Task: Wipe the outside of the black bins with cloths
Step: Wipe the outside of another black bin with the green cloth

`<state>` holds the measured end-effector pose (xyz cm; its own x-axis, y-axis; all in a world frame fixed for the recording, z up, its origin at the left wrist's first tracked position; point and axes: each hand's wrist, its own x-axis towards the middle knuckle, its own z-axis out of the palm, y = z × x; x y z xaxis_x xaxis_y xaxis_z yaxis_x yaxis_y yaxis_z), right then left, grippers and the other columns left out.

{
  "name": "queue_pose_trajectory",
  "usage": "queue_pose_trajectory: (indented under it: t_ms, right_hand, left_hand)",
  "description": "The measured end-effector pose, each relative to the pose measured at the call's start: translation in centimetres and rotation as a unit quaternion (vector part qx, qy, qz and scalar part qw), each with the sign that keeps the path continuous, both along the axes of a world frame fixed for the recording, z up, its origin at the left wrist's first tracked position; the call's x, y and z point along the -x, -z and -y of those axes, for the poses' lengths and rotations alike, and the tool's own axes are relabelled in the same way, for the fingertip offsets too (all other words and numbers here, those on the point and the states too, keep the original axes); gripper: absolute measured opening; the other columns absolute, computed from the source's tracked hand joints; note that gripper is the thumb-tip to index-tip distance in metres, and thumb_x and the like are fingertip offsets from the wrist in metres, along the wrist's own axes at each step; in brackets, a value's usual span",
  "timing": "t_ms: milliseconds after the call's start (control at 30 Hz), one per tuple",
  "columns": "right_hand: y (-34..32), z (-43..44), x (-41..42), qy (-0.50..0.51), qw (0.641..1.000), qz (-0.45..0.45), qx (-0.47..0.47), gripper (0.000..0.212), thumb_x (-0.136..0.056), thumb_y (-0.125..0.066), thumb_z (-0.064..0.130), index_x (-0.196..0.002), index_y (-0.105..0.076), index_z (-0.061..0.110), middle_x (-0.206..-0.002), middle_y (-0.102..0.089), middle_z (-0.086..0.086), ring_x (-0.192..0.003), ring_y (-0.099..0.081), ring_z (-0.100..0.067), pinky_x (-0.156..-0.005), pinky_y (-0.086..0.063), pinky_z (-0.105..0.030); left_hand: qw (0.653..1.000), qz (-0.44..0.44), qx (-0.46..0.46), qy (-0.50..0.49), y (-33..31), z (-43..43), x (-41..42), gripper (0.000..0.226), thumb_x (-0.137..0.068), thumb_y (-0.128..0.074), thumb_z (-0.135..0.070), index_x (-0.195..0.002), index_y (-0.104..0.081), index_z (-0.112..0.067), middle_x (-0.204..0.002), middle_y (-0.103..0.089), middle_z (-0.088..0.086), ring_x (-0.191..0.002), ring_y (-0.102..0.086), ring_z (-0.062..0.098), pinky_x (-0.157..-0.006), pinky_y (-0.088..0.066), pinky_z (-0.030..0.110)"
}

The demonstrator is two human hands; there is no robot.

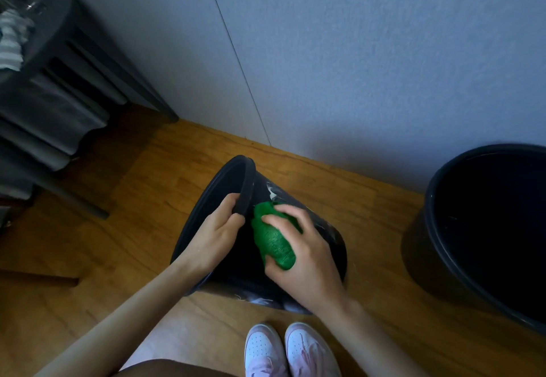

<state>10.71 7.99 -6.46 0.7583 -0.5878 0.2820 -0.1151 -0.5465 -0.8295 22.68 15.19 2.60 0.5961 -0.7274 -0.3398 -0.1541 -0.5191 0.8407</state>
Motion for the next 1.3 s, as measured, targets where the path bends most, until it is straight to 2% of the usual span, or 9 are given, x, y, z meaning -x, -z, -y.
queue_pose_trajectory:
  t_ms: [200, 467, 633, 833, 900, 1033, 1100, 1167, 1300]
  right_hand:
    - [0.4, -1.0, -0.8, 0.013, 0.998, -0.008, 0.057, 0.050, -0.072, -0.058, 0.019, -0.122, -0.056, 0.023, -0.131, -0.050, 0.003, -0.122, -0.049, -0.016, -0.096, -0.047, -0.030]
    - [-0.1, -0.2, -3.3, 0.027, 0.996, -0.036, 0.071, 0.054, -0.067, -0.074, 0.016, -0.118, -0.060, 0.023, -0.126, -0.054, 0.003, -0.114, -0.053, -0.022, -0.086, -0.051, -0.036]
    - [-0.2, 3.7, -5.8, 0.054, 0.991, -0.119, 0.006, 0.046, -0.082, -0.065, 0.023, -0.127, -0.056, 0.026, -0.132, -0.050, 0.004, -0.113, -0.051, -0.020, -0.084, -0.034, -0.024]
    - [3.5, 7.7, -5.1, 0.058, 0.964, -0.257, -0.040, 0.041, -0.088, -0.055, 0.032, -0.128, -0.055, 0.025, -0.130, -0.050, 0.004, -0.113, -0.053, -0.022, -0.080, -0.040, -0.030]
    - [4.3, 8.1, -4.1, 0.067, 0.957, -0.277, -0.045, 0.039, -0.089, -0.054, 0.032, -0.128, -0.055, 0.026, -0.130, -0.050, 0.004, -0.113, -0.054, -0.023, -0.081, -0.040, -0.031]
    - [4.6, 7.6, -2.1, 0.068, 0.951, -0.298, -0.040, 0.040, -0.088, -0.057, 0.029, -0.128, -0.054, 0.028, -0.130, -0.048, 0.003, -0.112, -0.054, -0.024, -0.084, -0.042, -0.031]
    - [4.0, 6.6, -1.6, 0.076, 0.956, -0.281, -0.026, 0.044, -0.085, -0.061, 0.028, -0.129, -0.054, 0.028, -0.131, -0.046, 0.003, -0.112, -0.053, -0.025, -0.088, -0.042, -0.032]
    - [2.6, 5.1, -1.8, 0.082, 0.971, -0.223, -0.030, 0.049, -0.083, -0.065, 0.025, -0.130, -0.053, 0.025, -0.132, -0.045, 0.002, -0.114, -0.052, -0.024, -0.091, -0.042, -0.032]
    - [-0.5, 2.7, -3.9, 0.076, 0.992, -0.102, -0.013, 0.048, -0.082, -0.064, 0.022, -0.129, -0.052, 0.022, -0.132, -0.047, -0.001, -0.110, -0.052, -0.022, -0.082, -0.039, -0.024]
  left_hand:
    - [1.000, -0.005, 0.013, -0.014, -0.1, 0.7, 0.8, 0.036, -0.101, -0.032, -0.012, -0.076, -0.034, -0.037, -0.075, -0.038, -0.020, -0.052, -0.043, -0.031, -0.051, -0.032, -0.007]
    - [0.999, 0.028, 0.014, 0.005, 0.2, 0.3, 0.0, 0.036, -0.100, -0.032, -0.009, -0.081, -0.038, -0.039, -0.081, -0.043, -0.022, -0.062, -0.046, -0.032, -0.058, -0.035, -0.007]
    - [1.000, 0.025, 0.002, 0.013, 0.3, -0.2, 0.0, 0.033, -0.101, -0.032, -0.013, -0.082, -0.037, -0.040, -0.077, -0.040, -0.021, -0.058, -0.046, -0.030, -0.054, -0.036, -0.006]
    - [1.000, 0.012, -0.003, 0.015, 0.1, -0.2, 0.6, 0.030, -0.101, -0.031, -0.015, -0.086, -0.037, -0.040, -0.082, -0.042, -0.027, -0.063, -0.047, -0.032, -0.055, -0.037, -0.006]
    - [1.000, 0.019, 0.000, 0.007, 0.2, -0.1, 0.6, 0.024, -0.101, -0.031, -0.016, -0.092, -0.036, -0.038, -0.081, -0.040, -0.026, -0.061, -0.045, -0.033, -0.055, -0.035, -0.006]
    - [0.999, 0.020, -0.016, 0.020, 0.7, -0.1, 0.5, 0.031, -0.101, -0.032, -0.015, -0.131, -0.039, -0.019, -0.083, -0.044, -0.026, -0.064, -0.048, -0.032, -0.057, -0.037, -0.005]
    - [0.999, 0.026, -0.019, 0.030, 0.7, -0.1, 0.5, 0.031, -0.101, -0.031, -0.015, -0.131, -0.039, -0.020, -0.084, -0.045, -0.025, -0.066, -0.049, -0.031, -0.058, -0.038, -0.004]
    - [0.999, 0.035, -0.014, 0.039, 0.7, -0.3, 0.5, 0.024, -0.101, -0.031, -0.015, -0.111, -0.039, -0.035, -0.081, -0.045, -0.025, -0.065, -0.050, -0.029, -0.057, -0.039, -0.004]
    - [0.997, 0.045, -0.028, 0.054, 0.9, -0.8, 0.4, 0.026, -0.100, -0.032, -0.018, -0.097, -0.040, -0.043, -0.074, -0.042, -0.020, -0.059, -0.052, -0.019, -0.057, -0.040, 0.001]
